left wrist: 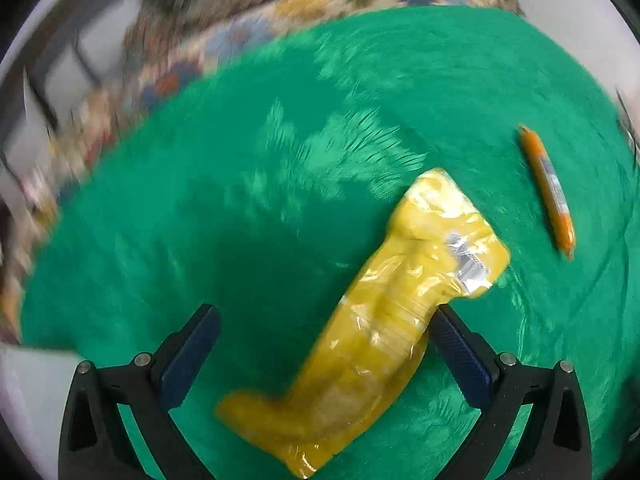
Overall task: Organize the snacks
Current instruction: 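Move the left tool down and grasp the long yellow pack, then hold the yellow pack in the left tool while the right tool grasps the orange sausage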
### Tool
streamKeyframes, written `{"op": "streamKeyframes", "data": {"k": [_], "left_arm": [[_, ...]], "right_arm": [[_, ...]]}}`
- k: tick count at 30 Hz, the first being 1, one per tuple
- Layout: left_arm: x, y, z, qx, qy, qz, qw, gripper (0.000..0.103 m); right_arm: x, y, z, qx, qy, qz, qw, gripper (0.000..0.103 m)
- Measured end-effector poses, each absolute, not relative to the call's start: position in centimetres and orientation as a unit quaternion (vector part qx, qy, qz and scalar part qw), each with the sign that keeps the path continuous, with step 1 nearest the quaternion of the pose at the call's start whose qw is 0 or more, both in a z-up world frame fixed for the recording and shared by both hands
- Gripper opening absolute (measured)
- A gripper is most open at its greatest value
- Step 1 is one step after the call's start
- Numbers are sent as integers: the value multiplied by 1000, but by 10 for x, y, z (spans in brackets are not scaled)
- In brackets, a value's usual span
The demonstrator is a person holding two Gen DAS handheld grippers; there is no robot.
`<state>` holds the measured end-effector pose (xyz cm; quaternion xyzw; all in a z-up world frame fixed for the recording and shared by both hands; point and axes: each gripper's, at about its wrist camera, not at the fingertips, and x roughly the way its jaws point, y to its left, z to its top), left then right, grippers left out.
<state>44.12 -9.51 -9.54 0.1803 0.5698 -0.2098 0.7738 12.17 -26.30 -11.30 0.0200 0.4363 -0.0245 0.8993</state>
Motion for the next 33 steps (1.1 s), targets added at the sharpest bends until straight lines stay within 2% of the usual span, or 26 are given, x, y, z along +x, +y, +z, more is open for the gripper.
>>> {"op": "streamKeyframes", "data": {"k": [1,2,3,4,5,6,11,14,16,17,20,22,25,26,29,31,33], "left_arm": [[443,-87,-97,142,578,-216,774,96],[441,-81,-93,128,564,-214,787,81],[437,-76,-88,116,553,-217,796,57],[432,-69,-84,100,547,-212,804,46],[429,-62,-83,83,549,-204,806,40],[425,-55,-82,59,553,-204,806,35],[368,6,-88,-98,586,-147,791,30],[316,23,-89,-119,595,-154,779,29],[282,27,-85,-97,588,-162,787,30],[269,27,-83,-82,582,-161,793,35],[247,28,-83,-65,553,-146,818,81],[244,25,-83,-51,531,-132,836,83],[251,7,-95,30,514,-93,852,84],[250,5,-98,55,508,-80,856,90],[246,18,-101,41,498,-61,864,95],[243,31,-105,33,492,-54,868,103],[239,39,-108,27,479,-55,876,103]], "right_arm": [[122,-263,-113,20,436,-24,899,91],[122,-263,-113,20,436,-24,899,91],[122,-263,-113,20,436,-24,899,91],[122,-263,-113,20,436,-24,899,91],[122,-263,-113,20,436,-24,899,91],[122,-263,-113,20,436,-24,899,91],[122,-263,-113,20,436,-24,899,92],[122,-263,-113,20,436,-24,899,92],[122,-263,-113,20,436,-24,899,92],[122,-263,-113,20,436,-24,899,92],[122,-262,-113,20,436,-24,899,92],[122,-263,-113,20,436,-24,899,92],[122,-263,-113,20,436,-24,899,92],[122,-263,-113,20,436,-24,899,92],[122,-263,-113,21,436,-24,899,92],[122,-263,-113,20,436,-24,899,92],[122,-263,-113,20,436,-24,899,92]]}}
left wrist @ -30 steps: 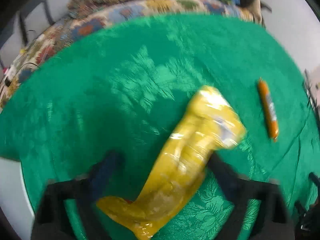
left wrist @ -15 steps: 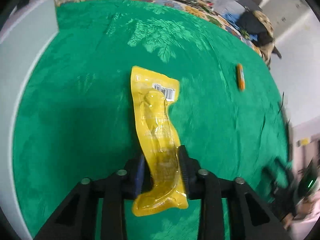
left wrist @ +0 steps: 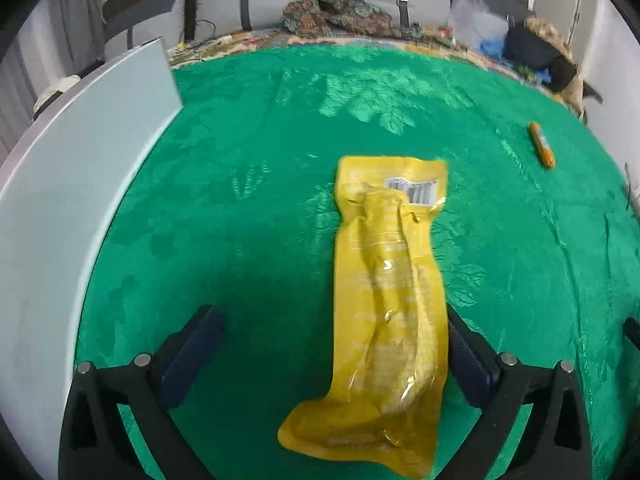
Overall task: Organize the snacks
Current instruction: 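Hold the yellow pack in the left tool while the right tool grasps the orange sausage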
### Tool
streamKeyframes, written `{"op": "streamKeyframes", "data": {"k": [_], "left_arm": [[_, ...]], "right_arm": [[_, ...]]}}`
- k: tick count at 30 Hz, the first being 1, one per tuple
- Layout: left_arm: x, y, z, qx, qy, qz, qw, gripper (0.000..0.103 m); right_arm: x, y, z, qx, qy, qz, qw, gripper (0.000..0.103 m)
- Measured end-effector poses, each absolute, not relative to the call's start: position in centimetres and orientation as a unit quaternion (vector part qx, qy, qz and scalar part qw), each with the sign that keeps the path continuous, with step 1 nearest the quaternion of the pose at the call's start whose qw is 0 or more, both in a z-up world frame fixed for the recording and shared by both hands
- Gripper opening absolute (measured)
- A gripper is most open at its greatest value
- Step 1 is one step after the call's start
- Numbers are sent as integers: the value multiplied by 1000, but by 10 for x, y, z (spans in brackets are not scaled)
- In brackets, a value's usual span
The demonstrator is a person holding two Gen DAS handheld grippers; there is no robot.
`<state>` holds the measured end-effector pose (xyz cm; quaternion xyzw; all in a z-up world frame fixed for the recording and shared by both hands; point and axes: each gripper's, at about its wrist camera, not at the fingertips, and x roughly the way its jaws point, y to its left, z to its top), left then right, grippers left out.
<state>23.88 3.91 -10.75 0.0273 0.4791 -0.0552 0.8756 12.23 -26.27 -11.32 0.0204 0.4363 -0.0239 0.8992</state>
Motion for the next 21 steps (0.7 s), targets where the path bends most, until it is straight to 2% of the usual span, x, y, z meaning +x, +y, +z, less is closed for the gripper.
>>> {"op": "streamKeyframes", "data": {"k": [4,21], "left_arm": [[231,42,-110,33,455,-63,888,103],[236,40,-110,31,455,-64,888,103]], "right_arm": [[122,-263,-113,20,436,-24,899,92],[130,-257,-113,18,446,-28,895,92]]}}
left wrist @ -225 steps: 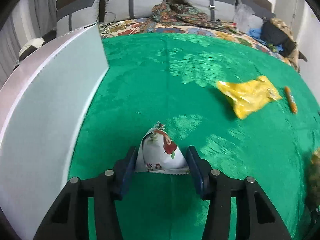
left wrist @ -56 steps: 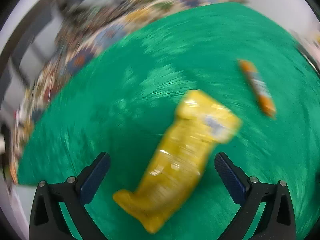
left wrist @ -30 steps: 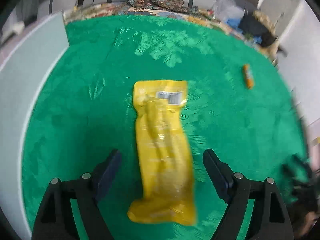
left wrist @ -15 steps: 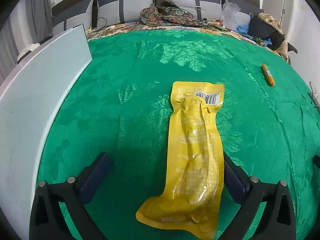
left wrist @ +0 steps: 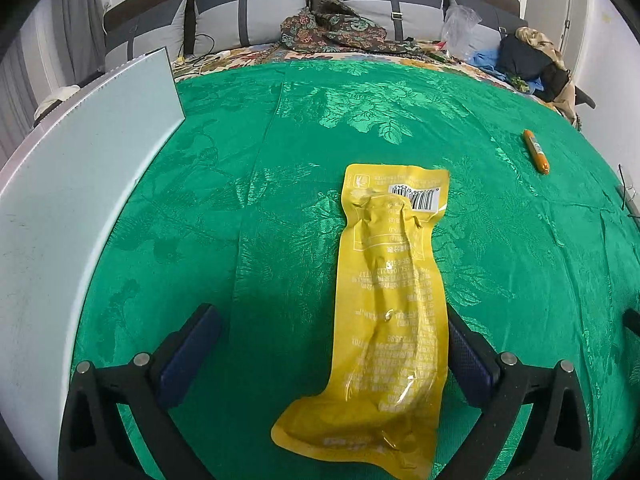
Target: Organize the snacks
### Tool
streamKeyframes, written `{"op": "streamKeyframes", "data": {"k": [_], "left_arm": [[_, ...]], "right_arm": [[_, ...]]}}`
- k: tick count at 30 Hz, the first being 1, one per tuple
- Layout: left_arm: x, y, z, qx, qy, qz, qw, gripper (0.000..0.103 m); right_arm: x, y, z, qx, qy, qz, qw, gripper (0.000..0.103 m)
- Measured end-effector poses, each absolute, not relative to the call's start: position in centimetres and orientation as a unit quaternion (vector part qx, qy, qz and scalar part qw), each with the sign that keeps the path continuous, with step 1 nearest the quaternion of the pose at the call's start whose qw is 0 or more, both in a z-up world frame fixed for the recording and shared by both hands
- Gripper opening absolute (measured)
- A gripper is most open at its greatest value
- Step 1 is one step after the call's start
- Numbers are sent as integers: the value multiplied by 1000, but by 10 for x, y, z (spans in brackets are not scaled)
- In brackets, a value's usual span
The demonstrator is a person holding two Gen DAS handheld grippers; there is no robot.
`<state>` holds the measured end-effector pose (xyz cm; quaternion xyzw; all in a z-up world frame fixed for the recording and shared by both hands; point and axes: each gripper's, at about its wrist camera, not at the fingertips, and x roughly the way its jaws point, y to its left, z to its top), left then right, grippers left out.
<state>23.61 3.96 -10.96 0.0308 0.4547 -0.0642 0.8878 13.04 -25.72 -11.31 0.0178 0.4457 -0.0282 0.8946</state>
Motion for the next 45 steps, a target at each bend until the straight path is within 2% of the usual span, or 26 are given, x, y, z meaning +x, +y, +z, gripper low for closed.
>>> {"op": "streamKeyframes", "data": {"k": [3,8,15,16,17,18,21,23,31,37,40,41,42,43,45], "left_arm": [[236,40,-110,31,455,-64,888,103],[236,40,-110,31,455,-64,888,103],[236,39,-109,31,455,-64,888,103],[236,39,-109,31,455,-64,888,103],[236,39,-109,31,455,-64,888,103],[236,39,-109,31,455,-64,888,103],[236,39,-109,31,455,-64,888,103],[236,39,-109,31,455,-64,888,103],[236,40,-109,31,455,-64,888,103],[236,40,-109,31,455,-64,888,103],[236,40,-109,31,455,-64,888,103],[236,40,-109,31,455,-64,888,103],[236,40,-109,31,455,-64,888,103],[236,40,-109,31,455,-64,888,103],[236,40,-109,31,455,-64,888,103]], "right_arm": [[165,-250,-106,33,474,-12,880,91],[253,-221,-81,85,447,11,890,88],[351,-193,-103,105,484,-38,868,85],[353,-190,-101,84,483,-44,871,80],[354,-183,-101,47,485,-53,872,60],[353,-179,-100,31,482,-51,874,30],[348,-179,-99,17,489,-30,872,18],[336,-182,-99,2,490,-15,872,16],[252,-193,-77,-18,473,63,879,16],[179,-195,-75,15,472,118,873,16],[161,-204,-82,43,450,121,884,21],[156,-207,-88,44,442,113,889,30],[154,-208,-93,41,442,106,890,56],[153,-207,-97,40,443,101,890,66],[149,-206,-104,34,438,92,894,70]]}}
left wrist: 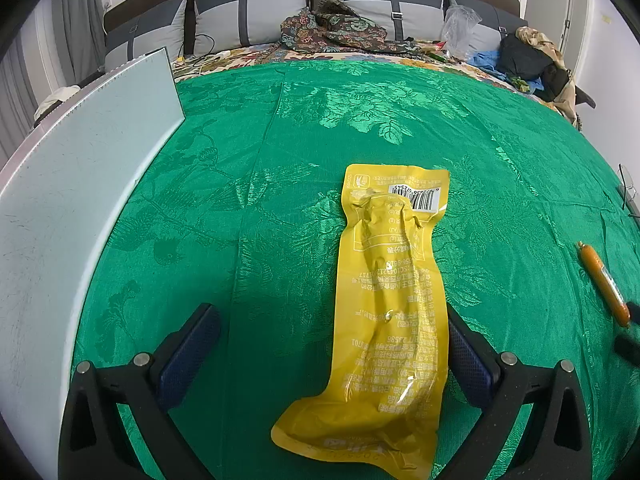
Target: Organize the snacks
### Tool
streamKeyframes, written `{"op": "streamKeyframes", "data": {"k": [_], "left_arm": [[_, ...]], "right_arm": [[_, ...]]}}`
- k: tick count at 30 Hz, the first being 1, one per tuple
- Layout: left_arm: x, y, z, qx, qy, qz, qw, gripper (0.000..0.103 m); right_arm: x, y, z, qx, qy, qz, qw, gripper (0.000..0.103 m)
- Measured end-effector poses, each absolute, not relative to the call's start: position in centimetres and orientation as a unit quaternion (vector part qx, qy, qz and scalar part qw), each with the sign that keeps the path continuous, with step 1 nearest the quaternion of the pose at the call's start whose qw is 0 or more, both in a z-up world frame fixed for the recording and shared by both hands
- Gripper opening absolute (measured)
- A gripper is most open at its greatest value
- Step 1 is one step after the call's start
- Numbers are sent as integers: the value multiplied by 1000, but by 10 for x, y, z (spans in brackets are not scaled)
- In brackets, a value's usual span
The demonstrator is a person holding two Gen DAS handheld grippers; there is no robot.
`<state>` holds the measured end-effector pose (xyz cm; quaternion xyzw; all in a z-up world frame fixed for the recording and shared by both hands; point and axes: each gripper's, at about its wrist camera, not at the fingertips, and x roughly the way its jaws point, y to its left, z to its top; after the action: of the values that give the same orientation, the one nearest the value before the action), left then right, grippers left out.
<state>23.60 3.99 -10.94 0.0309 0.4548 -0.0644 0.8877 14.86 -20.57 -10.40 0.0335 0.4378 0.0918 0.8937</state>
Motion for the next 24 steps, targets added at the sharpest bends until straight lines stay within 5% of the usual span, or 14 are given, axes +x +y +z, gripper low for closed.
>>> {"op": "streamKeyframes", "data": {"k": [8,24], "left_arm": [[236,40,-109,31,455,-64,888,103],[236,40,-110,31,455,-64,888,103]], "right_arm": [[143,-191,-115,-19,435,56,898,88],[142,-190,-117,-22,435,54,898,88]]}}
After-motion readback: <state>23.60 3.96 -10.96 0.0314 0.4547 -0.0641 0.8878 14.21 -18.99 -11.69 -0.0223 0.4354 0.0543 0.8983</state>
